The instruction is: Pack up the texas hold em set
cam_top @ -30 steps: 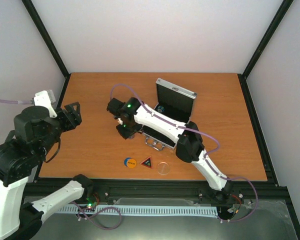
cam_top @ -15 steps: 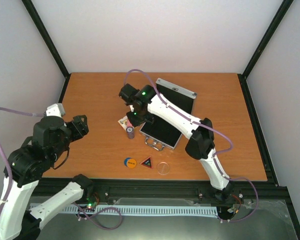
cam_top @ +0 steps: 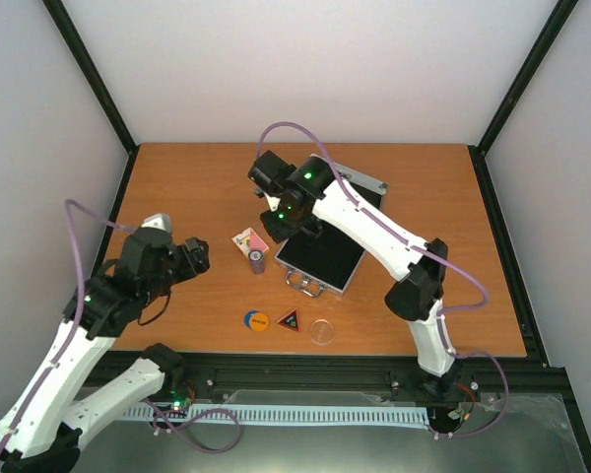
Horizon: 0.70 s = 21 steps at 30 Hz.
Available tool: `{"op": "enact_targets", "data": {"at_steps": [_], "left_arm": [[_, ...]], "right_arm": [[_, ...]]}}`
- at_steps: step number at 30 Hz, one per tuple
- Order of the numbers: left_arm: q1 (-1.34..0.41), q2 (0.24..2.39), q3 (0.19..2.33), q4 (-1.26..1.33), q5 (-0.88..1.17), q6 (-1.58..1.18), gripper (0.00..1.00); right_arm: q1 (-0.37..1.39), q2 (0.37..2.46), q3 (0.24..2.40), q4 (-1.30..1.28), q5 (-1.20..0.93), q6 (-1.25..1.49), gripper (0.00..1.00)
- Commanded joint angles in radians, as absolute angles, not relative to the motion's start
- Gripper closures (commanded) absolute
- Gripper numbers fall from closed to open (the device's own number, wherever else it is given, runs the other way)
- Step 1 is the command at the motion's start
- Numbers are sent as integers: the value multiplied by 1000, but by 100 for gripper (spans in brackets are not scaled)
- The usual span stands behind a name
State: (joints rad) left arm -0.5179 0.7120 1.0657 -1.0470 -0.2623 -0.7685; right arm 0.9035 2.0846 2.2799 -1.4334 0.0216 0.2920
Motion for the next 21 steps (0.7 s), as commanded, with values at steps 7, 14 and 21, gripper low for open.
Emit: {"op": "enact_targets", "data": {"at_steps": [7, 14, 21], "left_arm": [[-514, 878, 953, -796, -99, -711, 11], [-514, 1038, 1047, -752, 6, -593, 1], [-514, 1135, 1061, -710, 167, -546, 0]], "right_arm": [[900, 1914, 2145, -1444, -2, 189, 97], [900, 1791, 2035, -1401, -40, 184, 97], [900, 1687, 1970, -1392, -28, 152, 97]]}}
